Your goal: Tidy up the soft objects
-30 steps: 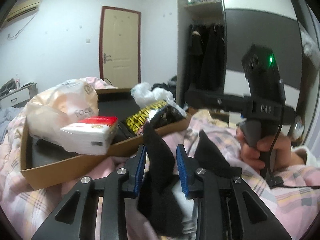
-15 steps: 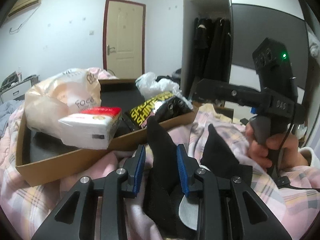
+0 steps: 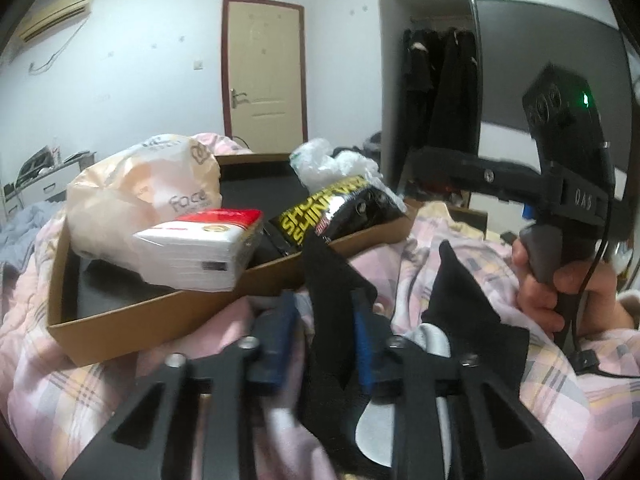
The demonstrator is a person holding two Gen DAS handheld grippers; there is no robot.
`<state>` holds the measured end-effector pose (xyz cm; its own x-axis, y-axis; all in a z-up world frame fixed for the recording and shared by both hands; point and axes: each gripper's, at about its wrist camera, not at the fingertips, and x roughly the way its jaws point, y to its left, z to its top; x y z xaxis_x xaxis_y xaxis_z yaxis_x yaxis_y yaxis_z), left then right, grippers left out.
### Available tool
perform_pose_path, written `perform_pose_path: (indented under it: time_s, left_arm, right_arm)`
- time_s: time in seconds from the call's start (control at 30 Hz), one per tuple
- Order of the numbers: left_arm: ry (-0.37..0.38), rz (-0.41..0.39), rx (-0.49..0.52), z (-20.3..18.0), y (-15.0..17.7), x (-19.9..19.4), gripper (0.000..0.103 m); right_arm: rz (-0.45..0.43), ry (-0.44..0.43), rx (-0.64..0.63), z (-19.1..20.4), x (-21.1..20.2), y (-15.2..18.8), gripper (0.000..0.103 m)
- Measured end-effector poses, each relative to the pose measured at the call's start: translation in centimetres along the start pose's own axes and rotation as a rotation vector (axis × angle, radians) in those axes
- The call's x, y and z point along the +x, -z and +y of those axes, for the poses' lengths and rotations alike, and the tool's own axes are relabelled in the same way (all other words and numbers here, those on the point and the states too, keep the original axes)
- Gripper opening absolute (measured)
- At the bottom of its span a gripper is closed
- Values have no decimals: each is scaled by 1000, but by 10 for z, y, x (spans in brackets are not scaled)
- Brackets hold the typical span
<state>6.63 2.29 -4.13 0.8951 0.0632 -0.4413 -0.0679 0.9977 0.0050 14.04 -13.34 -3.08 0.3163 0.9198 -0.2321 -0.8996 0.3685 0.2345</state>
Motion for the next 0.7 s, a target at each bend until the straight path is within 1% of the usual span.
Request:
perform_pose_path:
  time_s: [0.07, 0.23, 0.33, 0.37, 0.4, 0.47, 0.5, 0.6, 0.7]
  left_arm:
    - [-7, -29, -6, 1, 0, -6, 15]
    - [-34, -126, -27, 6, -2, -25, 13]
    - [-68, -225, -80, 17, -4, -42, 13]
    - [-71, -247, -97, 21, -4, -46, 13]
    - [-54, -262, -118, 26, -4, -48, 13]
    - [-41, -257, -140, 31, -3, -47, 13]
    - [-25, -240, -145, 32, -3, -43, 13]
    - [-6, -212, -112, 26, -4, -38, 13]
    - [-16, -169, -80, 19, -5, -28, 13]
  right_arm:
    - [0, 0, 0, 0, 0, 0, 102]
    - [0, 0, 0, 0, 0, 0, 102]
    - [0, 0, 1, 0, 0, 0, 102]
    - [0, -1, 1, 0, 0, 0, 102]
    - [0, -1, 1, 1, 0, 0, 102]
    - [0, -1, 1, 0, 0, 0, 102]
    - [0, -1, 2, 0, 0, 0, 102]
    - [-1, -1, 2, 0, 0, 0, 102]
    - [0, -2, 5, 1, 1, -1, 102]
